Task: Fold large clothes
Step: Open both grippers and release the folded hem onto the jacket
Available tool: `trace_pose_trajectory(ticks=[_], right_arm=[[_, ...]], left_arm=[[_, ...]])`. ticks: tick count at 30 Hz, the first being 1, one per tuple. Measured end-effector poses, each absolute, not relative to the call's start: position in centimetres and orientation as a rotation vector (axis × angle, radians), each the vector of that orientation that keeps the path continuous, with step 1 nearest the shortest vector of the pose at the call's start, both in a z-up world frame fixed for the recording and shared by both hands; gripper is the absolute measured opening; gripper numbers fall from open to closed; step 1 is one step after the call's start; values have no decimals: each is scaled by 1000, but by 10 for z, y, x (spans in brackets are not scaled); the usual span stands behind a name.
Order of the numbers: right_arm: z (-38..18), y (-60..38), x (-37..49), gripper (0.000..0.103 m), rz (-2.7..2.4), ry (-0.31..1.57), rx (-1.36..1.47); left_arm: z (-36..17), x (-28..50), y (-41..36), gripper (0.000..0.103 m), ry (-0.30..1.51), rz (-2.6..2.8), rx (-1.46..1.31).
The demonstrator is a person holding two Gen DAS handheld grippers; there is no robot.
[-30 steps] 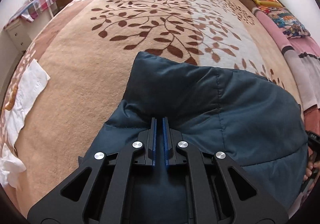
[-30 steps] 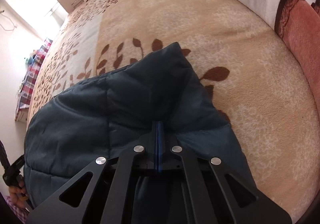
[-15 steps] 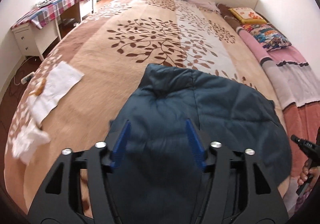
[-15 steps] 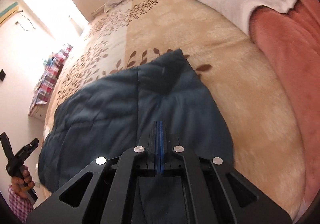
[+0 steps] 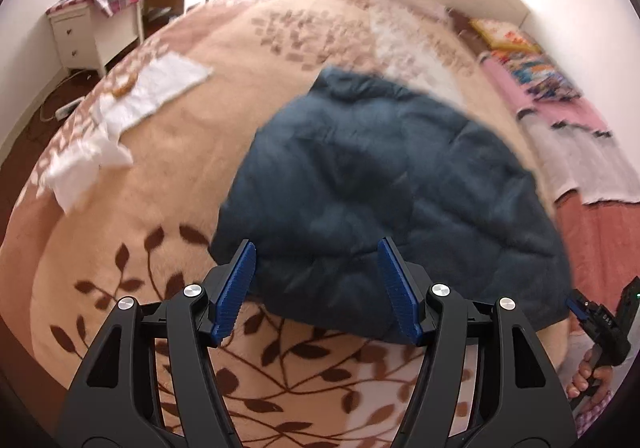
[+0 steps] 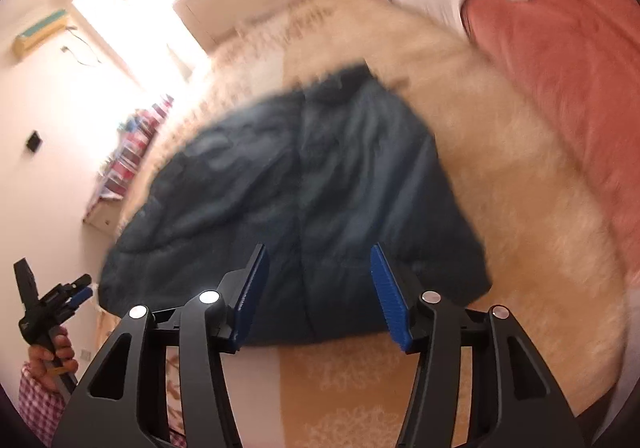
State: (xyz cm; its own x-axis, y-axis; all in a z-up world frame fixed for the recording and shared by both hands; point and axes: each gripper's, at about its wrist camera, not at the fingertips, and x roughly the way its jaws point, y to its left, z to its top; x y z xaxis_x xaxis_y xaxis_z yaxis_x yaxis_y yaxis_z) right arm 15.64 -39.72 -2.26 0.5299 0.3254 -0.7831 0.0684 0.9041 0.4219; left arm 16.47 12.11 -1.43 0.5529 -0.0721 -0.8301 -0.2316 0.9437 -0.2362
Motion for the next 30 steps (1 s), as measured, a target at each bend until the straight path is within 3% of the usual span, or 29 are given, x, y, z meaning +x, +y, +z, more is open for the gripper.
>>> trace_pose_trajectory(ticks=[2,4,6,11,12,14,16,20,30], right_arm=[[-39,-396,160,39,125,1045,415],[-50,-396,161,34,116,1058,405],[-53,-396,161,33,121,1057,401],[-57,-395,166,33,121,1067,398],[-52,-396,164,35,111,1065,415],[-42,-401,154,55,116,1043,446],[-29,-409,136,69,110,988,471],[-26,-429,110,75,106,964,560],[-68,-441,119,77,151,1098,903]], left_arm=[[-33,168,120,63,1024,136,-323],[-47,167,122,66,1043,151,-326],[-58,166,122,70,1053,163,-313],[-56,157,127,71,1041,177,-363],[-51,152,129,71,1030,177,-386],[-43,140,132,71,1008,157,-439],[-37,122,135,71,986,147,-504],[-44,105,137,74,997,128,-632],[-90,116,134,78,1029,125,-958]])
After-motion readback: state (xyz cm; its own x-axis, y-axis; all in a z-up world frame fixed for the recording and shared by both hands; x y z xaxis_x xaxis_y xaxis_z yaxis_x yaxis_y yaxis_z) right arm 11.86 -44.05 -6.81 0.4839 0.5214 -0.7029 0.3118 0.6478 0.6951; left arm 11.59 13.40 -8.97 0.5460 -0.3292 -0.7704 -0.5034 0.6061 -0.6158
